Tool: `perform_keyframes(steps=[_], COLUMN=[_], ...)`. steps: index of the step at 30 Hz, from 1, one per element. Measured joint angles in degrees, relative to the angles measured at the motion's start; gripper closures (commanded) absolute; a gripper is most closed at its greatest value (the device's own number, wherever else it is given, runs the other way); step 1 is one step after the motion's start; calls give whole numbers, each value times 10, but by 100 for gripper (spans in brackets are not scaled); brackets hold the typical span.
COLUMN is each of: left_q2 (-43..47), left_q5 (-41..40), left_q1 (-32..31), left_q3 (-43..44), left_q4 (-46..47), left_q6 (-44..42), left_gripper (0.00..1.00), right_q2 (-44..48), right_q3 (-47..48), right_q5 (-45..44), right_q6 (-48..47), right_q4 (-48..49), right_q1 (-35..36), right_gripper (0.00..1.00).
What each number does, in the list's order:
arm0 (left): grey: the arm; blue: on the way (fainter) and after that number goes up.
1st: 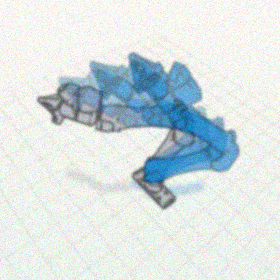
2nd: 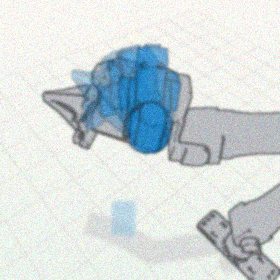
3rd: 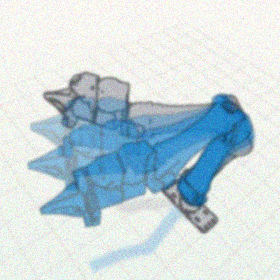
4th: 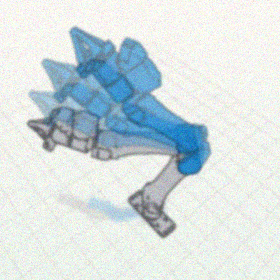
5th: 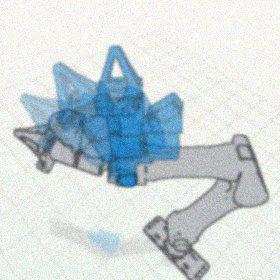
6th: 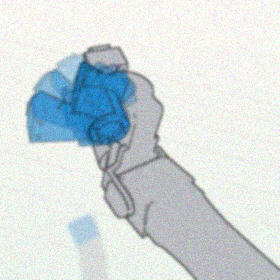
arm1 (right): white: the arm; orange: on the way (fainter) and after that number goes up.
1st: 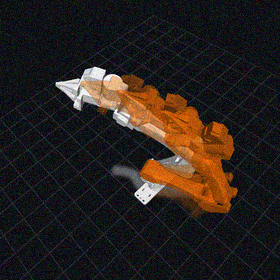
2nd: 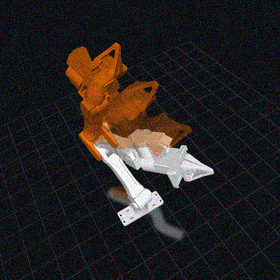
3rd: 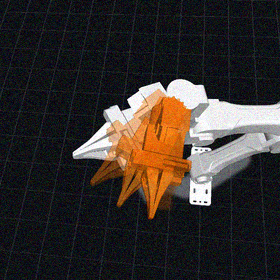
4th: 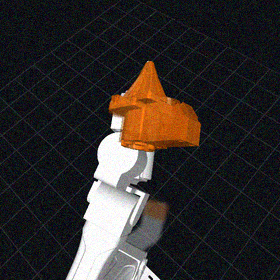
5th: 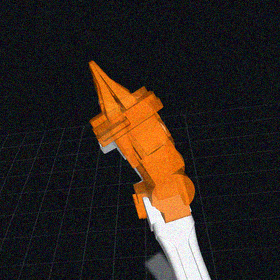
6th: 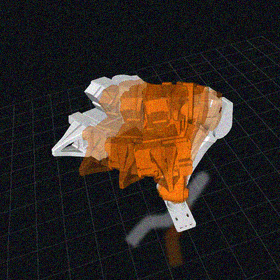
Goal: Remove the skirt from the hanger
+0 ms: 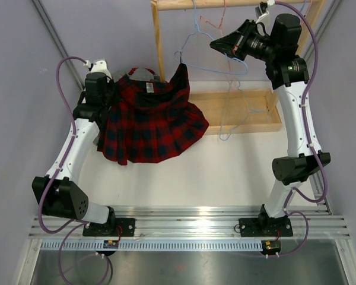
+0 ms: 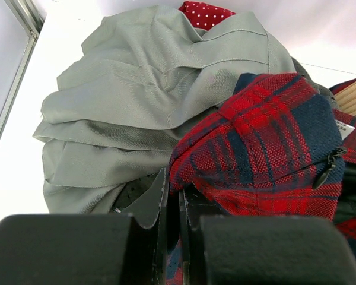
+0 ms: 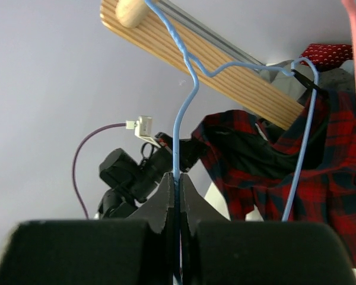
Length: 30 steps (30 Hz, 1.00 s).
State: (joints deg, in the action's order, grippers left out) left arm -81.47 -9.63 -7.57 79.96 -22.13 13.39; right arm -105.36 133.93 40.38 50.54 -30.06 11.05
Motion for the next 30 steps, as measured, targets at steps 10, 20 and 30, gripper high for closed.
perform_keyframes(steps=[10,20,30], left_q2=[-9,7,-69], left_q5=[2,-8,-77], left_q1=[0,-2,36], left_q3=[21,83,311], left_q4=[-3,-21,-27], left_q6=[-14,-30,-22], left_gripper=[100,100,100], right_q2=[-5,204,423], right_q3=[145,16,-142], right_q5=[68,93,-7], right_q6=[109,24,-107], right_q4=[-26,-169,-328], right_q1=[1,-18,-19], right_gripper=[100,100,100])
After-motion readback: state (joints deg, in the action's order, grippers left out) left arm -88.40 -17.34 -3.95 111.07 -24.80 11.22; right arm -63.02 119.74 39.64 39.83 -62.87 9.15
